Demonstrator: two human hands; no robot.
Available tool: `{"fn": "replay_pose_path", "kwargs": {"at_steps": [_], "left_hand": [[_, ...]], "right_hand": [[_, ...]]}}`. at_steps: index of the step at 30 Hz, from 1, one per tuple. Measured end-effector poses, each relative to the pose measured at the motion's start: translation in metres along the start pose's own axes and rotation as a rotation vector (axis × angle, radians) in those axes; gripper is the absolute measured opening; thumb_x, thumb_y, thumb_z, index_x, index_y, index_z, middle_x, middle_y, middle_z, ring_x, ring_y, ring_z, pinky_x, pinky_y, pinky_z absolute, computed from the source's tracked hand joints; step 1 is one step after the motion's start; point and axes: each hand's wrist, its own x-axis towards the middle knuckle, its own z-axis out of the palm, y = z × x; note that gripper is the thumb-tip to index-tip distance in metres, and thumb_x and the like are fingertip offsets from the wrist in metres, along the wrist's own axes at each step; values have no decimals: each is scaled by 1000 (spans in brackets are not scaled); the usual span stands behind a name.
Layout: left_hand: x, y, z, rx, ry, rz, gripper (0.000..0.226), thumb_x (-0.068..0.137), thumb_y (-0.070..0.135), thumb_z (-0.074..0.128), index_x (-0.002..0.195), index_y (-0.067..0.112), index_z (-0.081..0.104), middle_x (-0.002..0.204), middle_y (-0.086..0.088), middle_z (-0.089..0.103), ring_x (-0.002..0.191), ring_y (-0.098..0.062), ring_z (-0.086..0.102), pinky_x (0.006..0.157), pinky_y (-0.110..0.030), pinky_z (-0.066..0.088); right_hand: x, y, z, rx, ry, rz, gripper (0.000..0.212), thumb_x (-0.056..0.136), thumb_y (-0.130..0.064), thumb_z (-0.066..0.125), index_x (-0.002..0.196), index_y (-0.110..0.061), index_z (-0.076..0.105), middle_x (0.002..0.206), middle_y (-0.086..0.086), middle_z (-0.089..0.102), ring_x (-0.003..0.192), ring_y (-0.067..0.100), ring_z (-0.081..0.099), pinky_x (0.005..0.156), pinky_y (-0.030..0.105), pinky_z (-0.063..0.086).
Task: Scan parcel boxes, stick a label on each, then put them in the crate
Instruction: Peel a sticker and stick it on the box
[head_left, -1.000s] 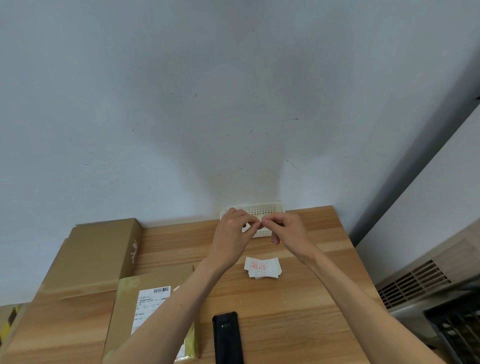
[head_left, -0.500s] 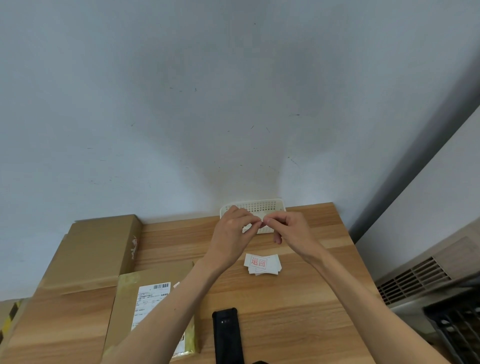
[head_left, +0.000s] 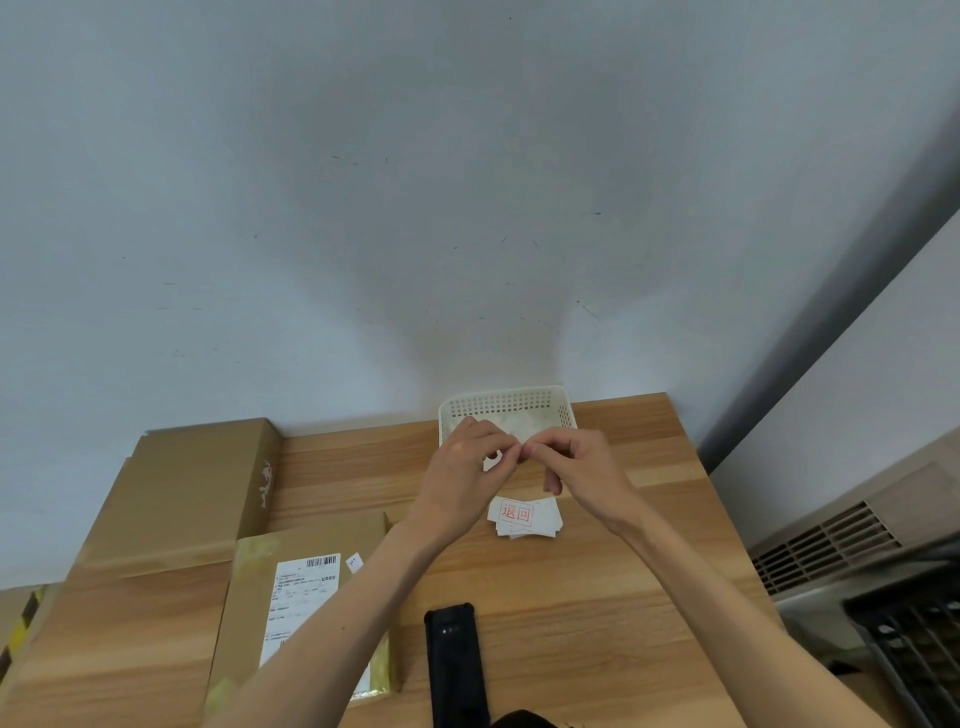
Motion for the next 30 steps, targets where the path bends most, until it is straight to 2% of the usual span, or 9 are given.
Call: {"fn": "replay_pose_path", "kwargs": {"at_steps": [4, 9, 14, 17, 20, 23, 25, 27, 30], "left_hand": [[-2, 0, -2, -29, -10, -29, 14, 95, 26, 67, 92, 20, 79, 88, 13, 67, 90, -10, 53, 75, -15, 39], [-3, 0, -1, -37, -5, -13, 19, 94, 27, 64, 88, 18, 79, 86, 12, 67, 88, -11, 53, 74, -17, 39], [-4, 2, 1, 3, 43, 60, 25, 95, 32, 60, 89, 17, 79, 86, 10, 67, 86, -12, 54, 74, -20, 41], [-3, 2, 1, -17, 55, 66, 24, 95, 32, 61, 91, 17, 79, 87, 8, 68, 87, -13, 56, 75, -25, 43], [-4, 4, 0, -62, 63, 35, 21, 94, 31, 63, 92, 19, 80, 87, 11, 68, 88, -12, 56, 74, -21, 42], [-5, 5, -1, -79, 64, 16, 15, 93, 29, 67, 91, 21, 80, 86, 14, 68, 89, -12, 56, 73, -15, 40], [-5, 6, -2, -119, 56, -35, 10, 93, 26, 70, 91, 22, 80, 87, 16, 68, 89, -11, 56, 73, -12, 39], [-5, 8, -4, -177, 34, -157, 9, 94, 29, 70, 95, 25, 78, 93, 16, 67, 90, -7, 58, 73, -10, 39], [-7, 6, -3, -317, -21, -416, 25, 98, 40, 62, 118, 27, 70, 112, 14, 66, 96, -1, 59, 76, -11, 43]], "right_hand": [[-2, 3, 0, -6, -6, 21, 15, 97, -16, 66, 89, -13, 79, 74, 9, 72, 54, 19, 52, 63, 33, 50], [-2, 3, 1, 6, -1, 31, 16, 97, -18, 66, 89, -14, 79, 87, 23, 72, 55, 22, 54, 65, 39, 51], [-5, -5, 1, 36, 28, 51, 16, 97, -14, 65, 89, -8, 78, 83, 6, 76, 54, 21, 52, 65, 40, 51], [-5, -9, 0, 19, 28, 54, 17, 97, -10, 64, 89, -3, 77, 67, -7, 71, 54, 19, 52, 67, 42, 52], [-7, -13, -1, 23, 13, 51, 16, 98, -7, 62, 91, -1, 76, 61, -11, 67, 53, 17, 51, 66, 40, 52], [-10, -16, -3, 33, 7, 45, 16, 97, -5, 62, 91, 1, 75, 59, -11, 65, 52, 16, 51, 63, 31, 52], [-11, -17, -5, 43, 4, 35, 15, 97, -4, 62, 91, 1, 75, 58, -7, 64, 52, 17, 50, 62, 27, 52], [-12, -18, -7, 64, -10, 24, 14, 97, -2, 62, 92, 3, 73, 58, -5, 64, 52, 21, 50, 64, 31, 54], [-14, -19, -11, 68, -29, 24, 12, 96, 1, 61, 91, 6, 71, 63, -5, 67, 54, 26, 49, 66, 37, 55]]}}
